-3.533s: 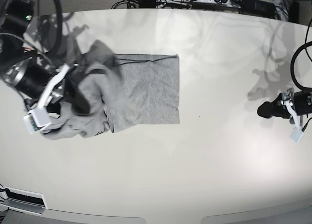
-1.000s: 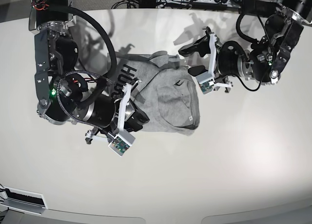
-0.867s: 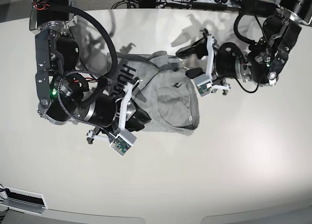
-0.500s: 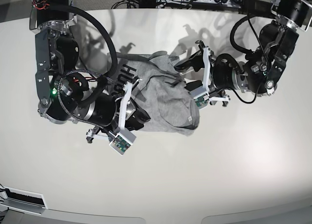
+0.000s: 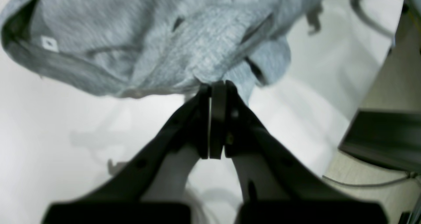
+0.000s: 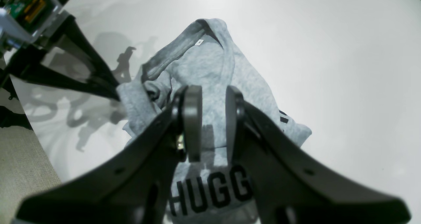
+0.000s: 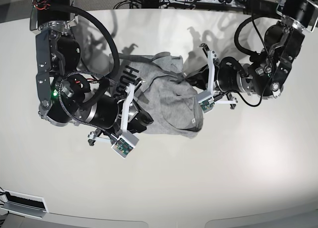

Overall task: Layout the t-shirt on the table in an organized manner, then fold the t-shirt properly
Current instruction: 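Grasp the folded shirt edge with the left gripper beside the right gripper, then pull the shirt with both grippers to flatten and square the folded bundle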

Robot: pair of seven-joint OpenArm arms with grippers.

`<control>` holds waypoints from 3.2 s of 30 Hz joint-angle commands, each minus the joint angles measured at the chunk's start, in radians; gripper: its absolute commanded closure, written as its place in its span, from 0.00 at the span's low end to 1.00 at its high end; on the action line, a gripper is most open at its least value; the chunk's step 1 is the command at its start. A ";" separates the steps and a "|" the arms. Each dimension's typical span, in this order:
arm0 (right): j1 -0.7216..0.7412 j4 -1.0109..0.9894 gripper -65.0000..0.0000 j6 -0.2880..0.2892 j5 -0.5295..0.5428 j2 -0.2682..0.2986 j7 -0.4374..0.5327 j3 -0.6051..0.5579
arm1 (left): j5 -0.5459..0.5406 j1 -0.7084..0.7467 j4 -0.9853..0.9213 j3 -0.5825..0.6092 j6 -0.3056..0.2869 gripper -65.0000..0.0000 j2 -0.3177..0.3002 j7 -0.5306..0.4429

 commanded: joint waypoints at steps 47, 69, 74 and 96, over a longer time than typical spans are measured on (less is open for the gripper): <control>0.021 0.007 1.00 0.005 -0.113 0.001 0.104 0.003 | -0.143 0.118 0.129 -0.204 -0.002 1.00 -0.116 0.078; 0.476 -0.805 1.00 0.005 -0.238 0.001 0.246 -0.130 | 0.013 0.115 0.129 0.077 -0.112 1.00 -0.069 -0.058; 0.484 -0.846 1.00 0.005 -0.303 0.013 0.259 -0.240 | 0.109 0.113 0.121 0.149 -0.093 1.00 -0.060 -0.114; 0.482 -0.846 1.00 -0.012 0.107 0.134 -0.007 -0.433 | 0.322 -0.185 -0.389 0.166 -0.041 1.00 0.047 -0.294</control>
